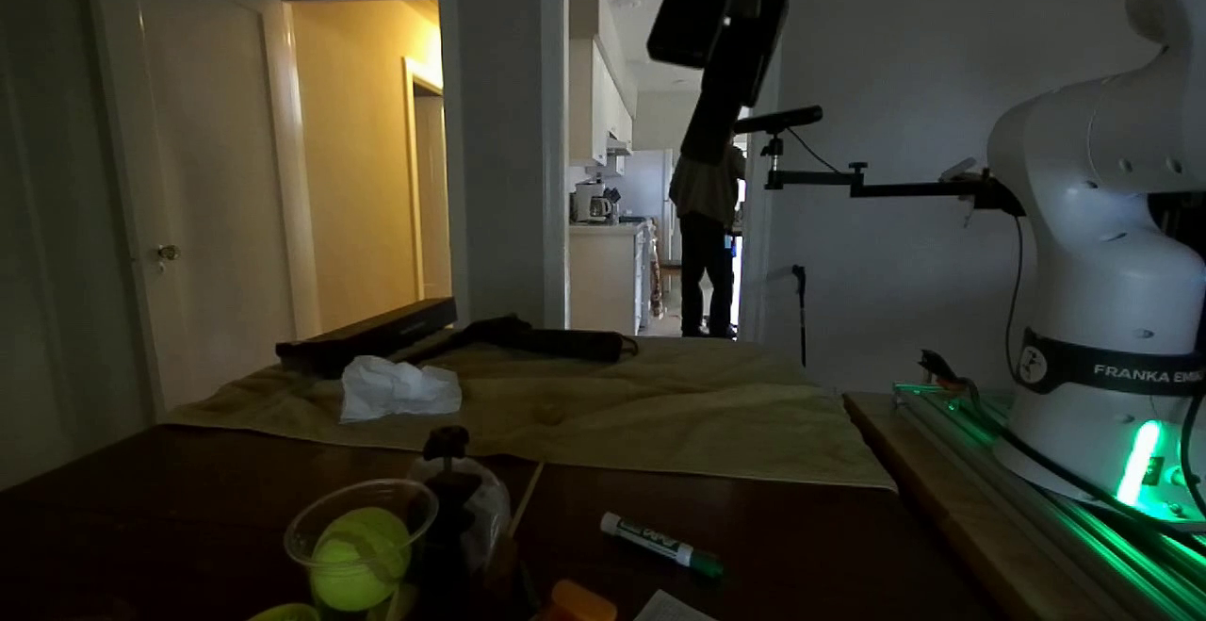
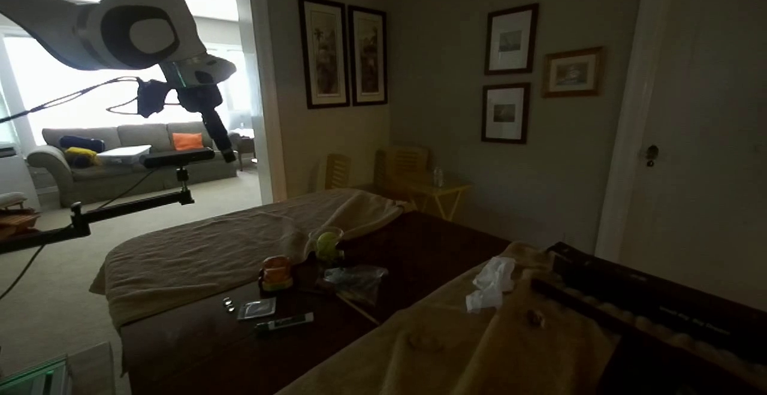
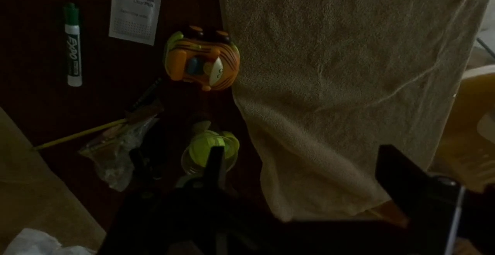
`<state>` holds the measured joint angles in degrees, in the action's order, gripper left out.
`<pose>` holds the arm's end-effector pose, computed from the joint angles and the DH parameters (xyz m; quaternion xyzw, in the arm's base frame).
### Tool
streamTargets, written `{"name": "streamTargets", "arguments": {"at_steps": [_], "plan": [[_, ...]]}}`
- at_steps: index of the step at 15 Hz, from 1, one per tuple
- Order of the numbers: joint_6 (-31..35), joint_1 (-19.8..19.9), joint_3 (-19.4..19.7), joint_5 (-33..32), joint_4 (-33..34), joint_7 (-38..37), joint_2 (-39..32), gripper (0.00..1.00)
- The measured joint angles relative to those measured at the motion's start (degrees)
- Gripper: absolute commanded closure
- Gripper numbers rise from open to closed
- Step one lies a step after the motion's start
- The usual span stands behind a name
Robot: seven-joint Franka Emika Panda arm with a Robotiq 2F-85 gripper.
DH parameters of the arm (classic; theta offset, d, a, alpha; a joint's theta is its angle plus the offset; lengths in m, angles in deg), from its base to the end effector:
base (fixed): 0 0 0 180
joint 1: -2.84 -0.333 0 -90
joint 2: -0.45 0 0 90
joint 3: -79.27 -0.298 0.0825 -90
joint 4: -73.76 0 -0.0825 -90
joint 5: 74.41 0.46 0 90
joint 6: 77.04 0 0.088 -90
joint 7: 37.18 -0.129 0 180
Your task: Pick up the napkin and wipe the table
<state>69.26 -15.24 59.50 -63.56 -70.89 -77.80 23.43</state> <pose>0.4228 0.3183 0.3760 -0.9745 0.0889 -0.1594 0.1303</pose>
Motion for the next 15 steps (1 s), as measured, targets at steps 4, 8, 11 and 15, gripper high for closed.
{"name": "streamTargets", "arguments": {"at_steps": [4, 8, 11, 15], "plan": [[2.9, 1.2, -0.3, 0.0, -5.3, -5.9, 5.9, 0.0], [3.8, 2.6, -0.8, 0.0, -10.2, -12.3, 12.3, 0.0], [4.5, 3.1, -0.6, 0.0, -13.0, -14.7, 16.7, 0.0], [3.4, -1.9, 5.5, 1.3, -12.8, -4.9, 17.9, 0.0]]}}
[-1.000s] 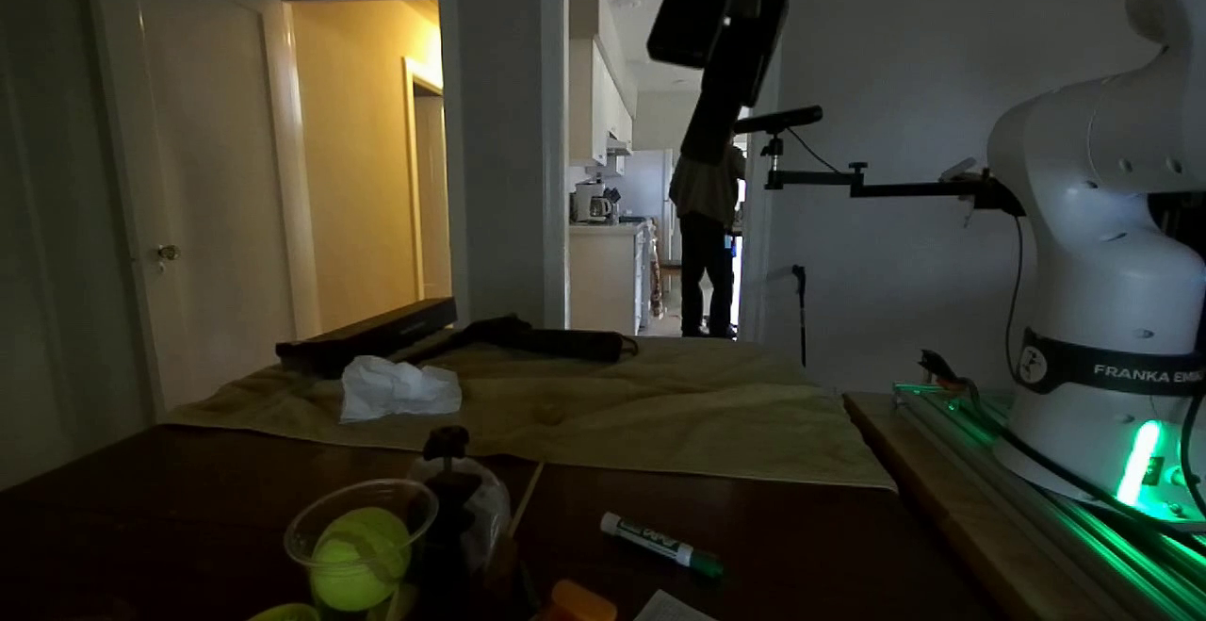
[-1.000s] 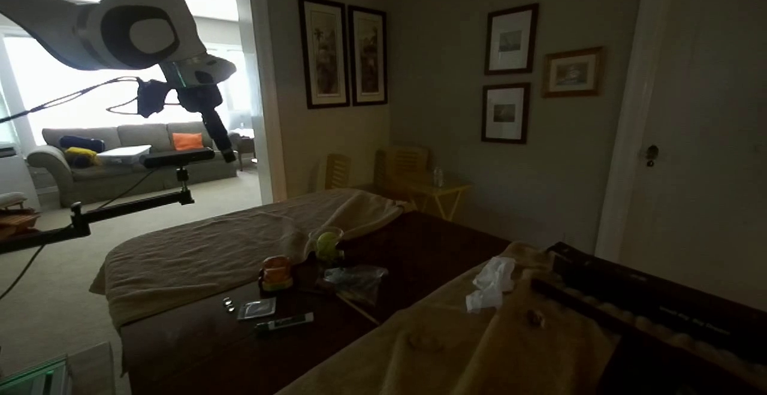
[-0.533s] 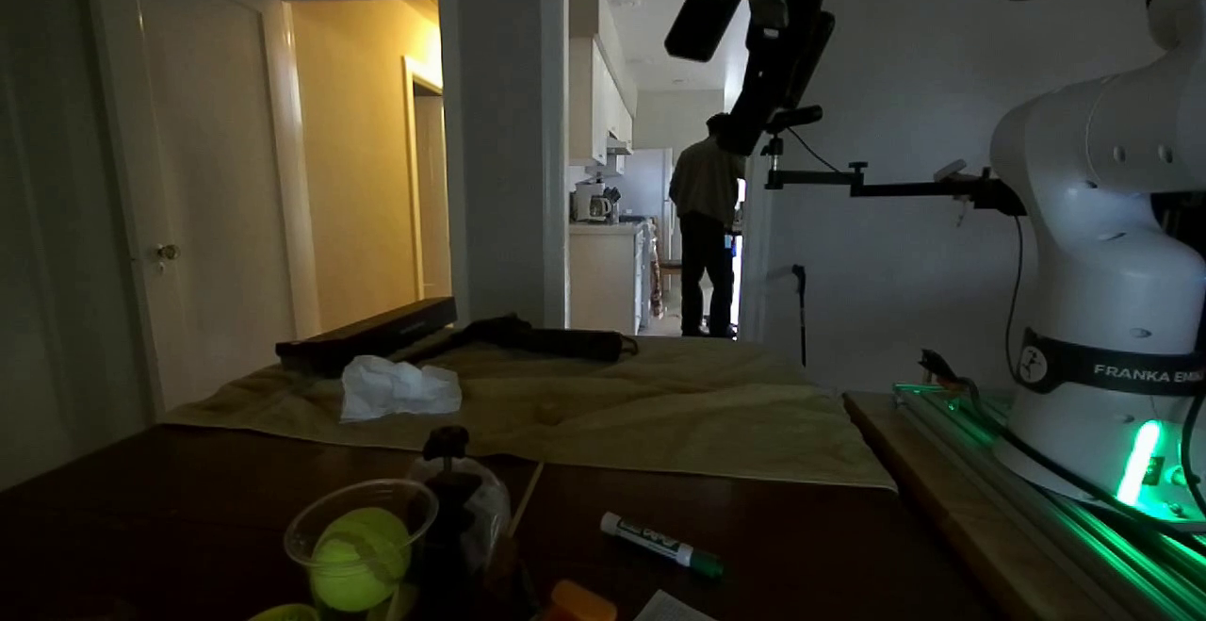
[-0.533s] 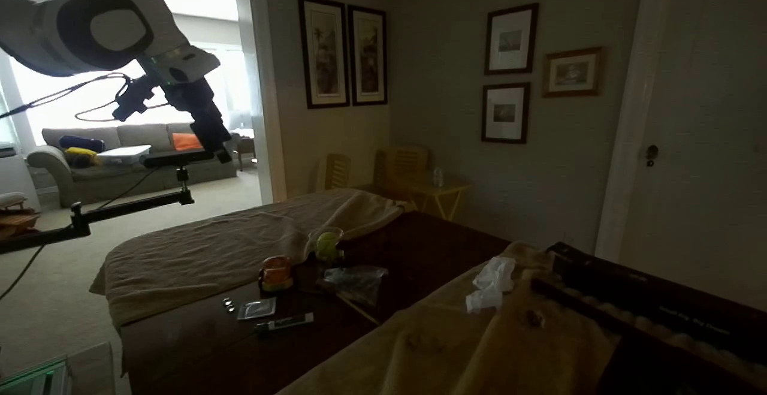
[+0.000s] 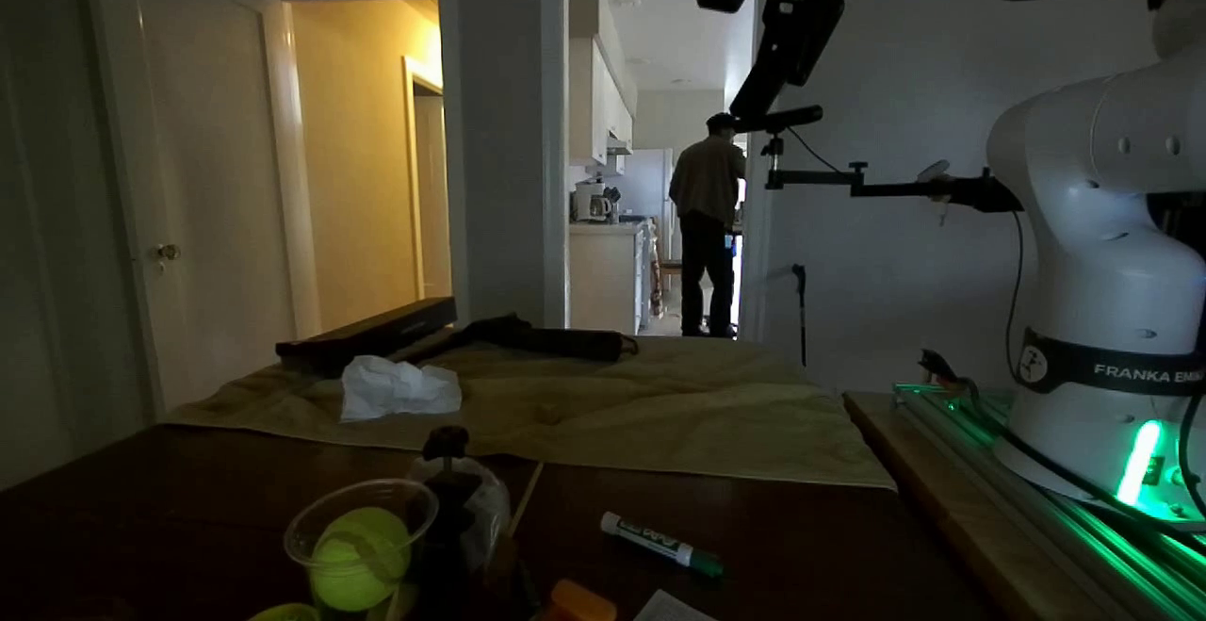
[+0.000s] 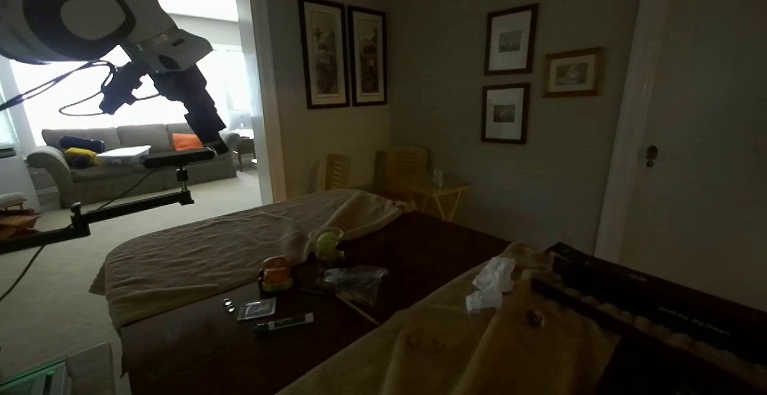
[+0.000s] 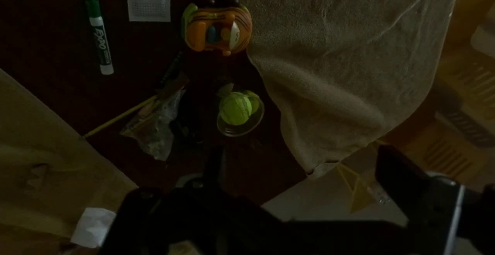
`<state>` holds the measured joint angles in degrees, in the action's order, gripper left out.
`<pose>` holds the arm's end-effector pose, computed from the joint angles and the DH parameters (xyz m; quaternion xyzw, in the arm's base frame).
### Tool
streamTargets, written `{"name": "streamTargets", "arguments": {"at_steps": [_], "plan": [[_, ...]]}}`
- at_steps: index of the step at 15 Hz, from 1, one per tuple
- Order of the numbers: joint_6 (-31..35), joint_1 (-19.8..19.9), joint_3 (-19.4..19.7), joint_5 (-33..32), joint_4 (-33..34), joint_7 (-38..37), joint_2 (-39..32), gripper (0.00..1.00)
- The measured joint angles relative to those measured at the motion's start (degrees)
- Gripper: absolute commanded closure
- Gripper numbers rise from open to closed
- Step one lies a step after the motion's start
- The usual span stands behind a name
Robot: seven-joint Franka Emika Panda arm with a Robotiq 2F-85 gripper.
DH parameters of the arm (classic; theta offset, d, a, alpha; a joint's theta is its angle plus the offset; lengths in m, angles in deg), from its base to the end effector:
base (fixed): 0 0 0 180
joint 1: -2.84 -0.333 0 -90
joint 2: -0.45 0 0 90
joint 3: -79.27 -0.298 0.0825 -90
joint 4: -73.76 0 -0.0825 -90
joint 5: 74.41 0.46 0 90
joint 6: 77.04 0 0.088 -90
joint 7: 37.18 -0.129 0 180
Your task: Pick up the napkin and wipe the table
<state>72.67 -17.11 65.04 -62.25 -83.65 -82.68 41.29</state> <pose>0.3907 0.2454 0.4125 -0.9440 0.1726 -0.2215 0.1733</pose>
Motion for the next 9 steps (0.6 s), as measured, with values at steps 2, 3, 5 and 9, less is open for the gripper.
{"name": "streamTargets", "arguments": {"at_steps": [2, 3, 5, 9], "plan": [[-2.5, -2.3, 3.5, 1.5, 0.1, 6.4, 0.6, 0.0], [-4.3, -3.2, 5.0, 2.6, 0.1, 9.6, 1.1, 0.0], [-8.3, -3.5, 7.0, 5.1, 0.1, 13.7, 2.5, 0.0], [-17.0, -1.2, 8.2, 9.8, 0.2, 14.6, 6.2, 0.0]]}}
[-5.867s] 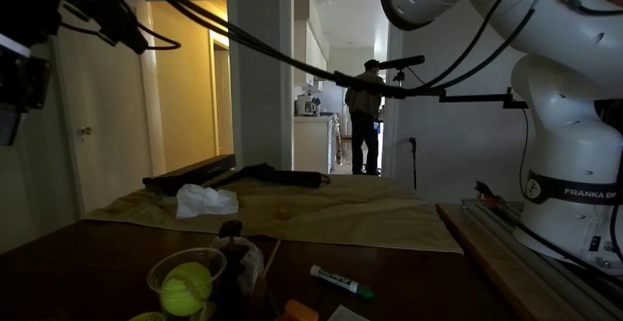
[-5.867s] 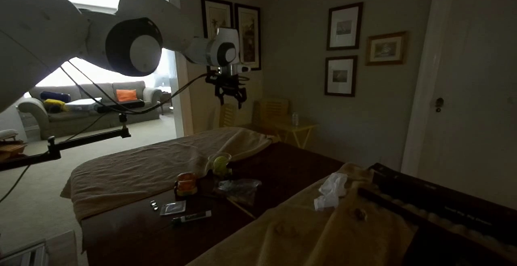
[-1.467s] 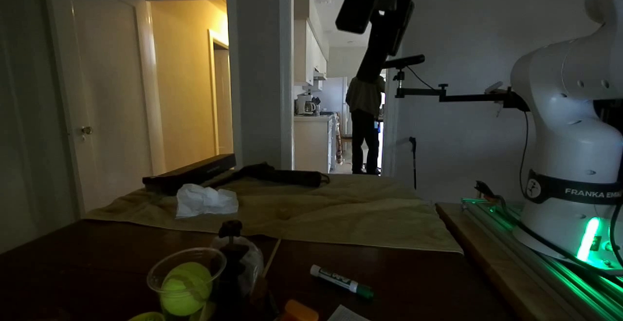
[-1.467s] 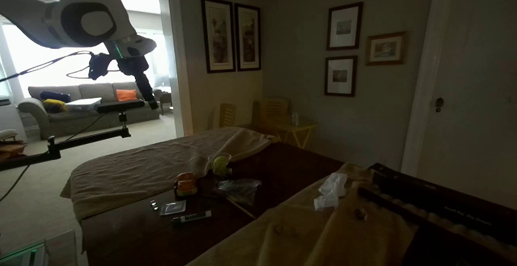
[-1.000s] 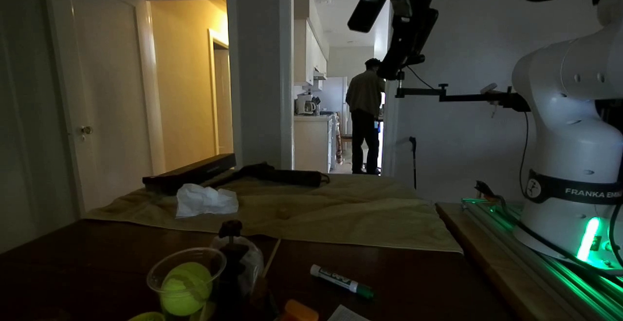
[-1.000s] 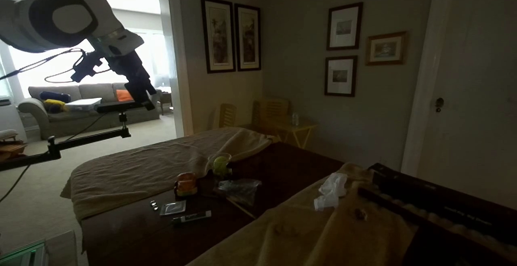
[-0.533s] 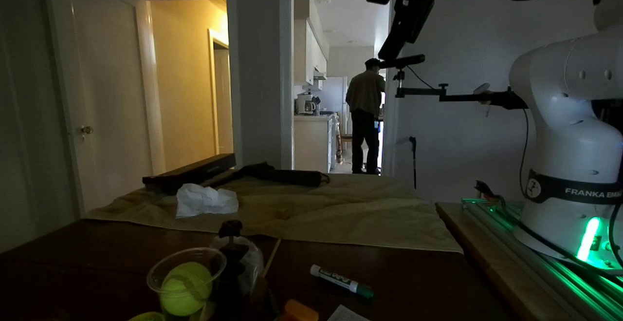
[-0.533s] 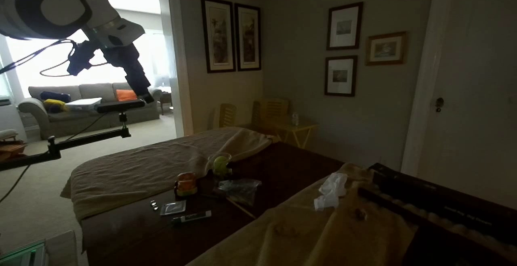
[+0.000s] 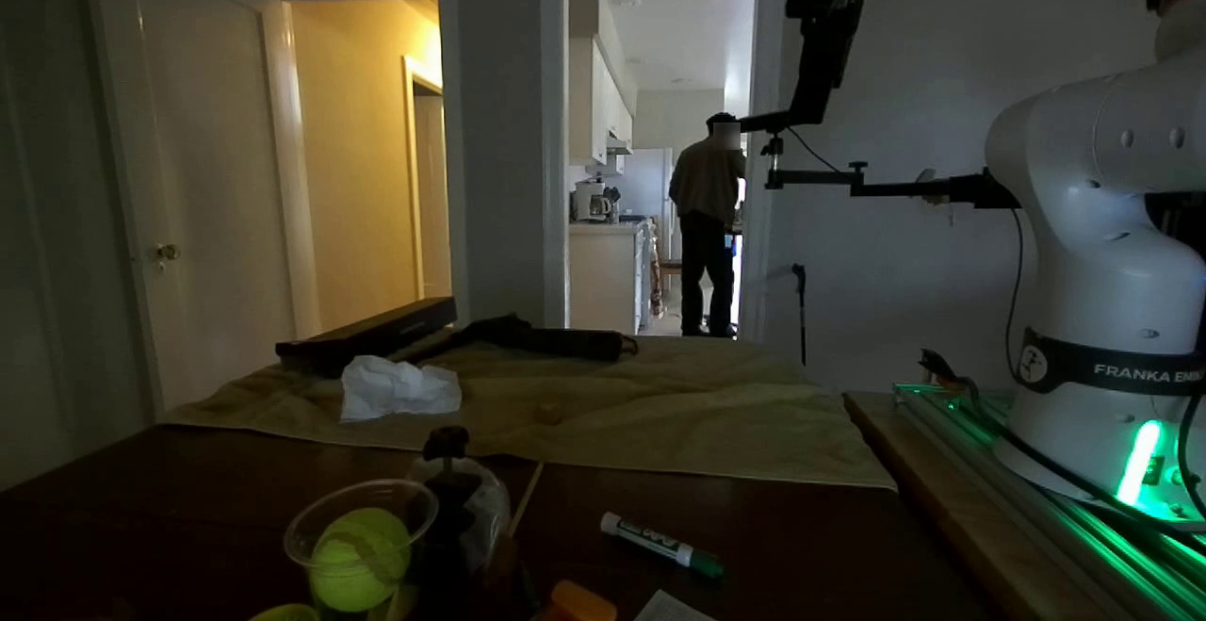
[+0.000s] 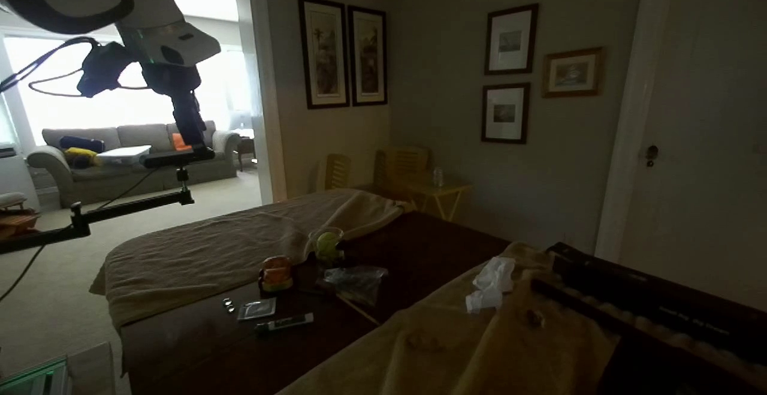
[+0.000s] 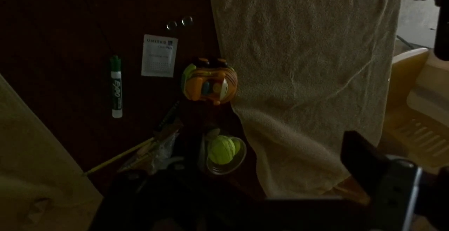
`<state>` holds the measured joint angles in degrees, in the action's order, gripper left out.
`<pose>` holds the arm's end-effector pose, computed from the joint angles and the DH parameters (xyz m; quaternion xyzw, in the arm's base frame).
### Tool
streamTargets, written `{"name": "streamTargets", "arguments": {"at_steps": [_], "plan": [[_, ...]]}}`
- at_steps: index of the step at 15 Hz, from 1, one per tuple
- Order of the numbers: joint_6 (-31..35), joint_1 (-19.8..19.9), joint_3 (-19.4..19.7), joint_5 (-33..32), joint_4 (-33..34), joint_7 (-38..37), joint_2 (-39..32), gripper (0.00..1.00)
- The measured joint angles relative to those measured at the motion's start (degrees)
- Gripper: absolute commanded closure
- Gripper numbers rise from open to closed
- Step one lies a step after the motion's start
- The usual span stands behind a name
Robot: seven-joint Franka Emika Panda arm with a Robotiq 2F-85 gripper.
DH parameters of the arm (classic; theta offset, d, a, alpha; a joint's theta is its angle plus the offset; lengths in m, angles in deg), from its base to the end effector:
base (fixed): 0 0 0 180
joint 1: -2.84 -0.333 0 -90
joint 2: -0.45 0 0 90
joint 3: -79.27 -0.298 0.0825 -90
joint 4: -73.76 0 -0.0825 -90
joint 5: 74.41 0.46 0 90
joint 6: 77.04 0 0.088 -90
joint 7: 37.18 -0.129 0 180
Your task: Pick up the napkin and wipe the table
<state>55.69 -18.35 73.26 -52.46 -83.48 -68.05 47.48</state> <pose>0.3802 0.2024 0.4294 -0.9630 0.1392 -0.1123 0.2018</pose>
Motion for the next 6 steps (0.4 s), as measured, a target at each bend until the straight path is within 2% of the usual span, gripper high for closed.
{"name": "streamTargets", "arguments": {"at_steps": [3, 6], "plan": [[-5.6, 1.5, 1.0, 3.1, 0.0, 1.1, 2.7, 0.0], [-6.1, 3.1, -0.3, 3.3, 0.0, 1.4, 2.9, 0.0]]}}
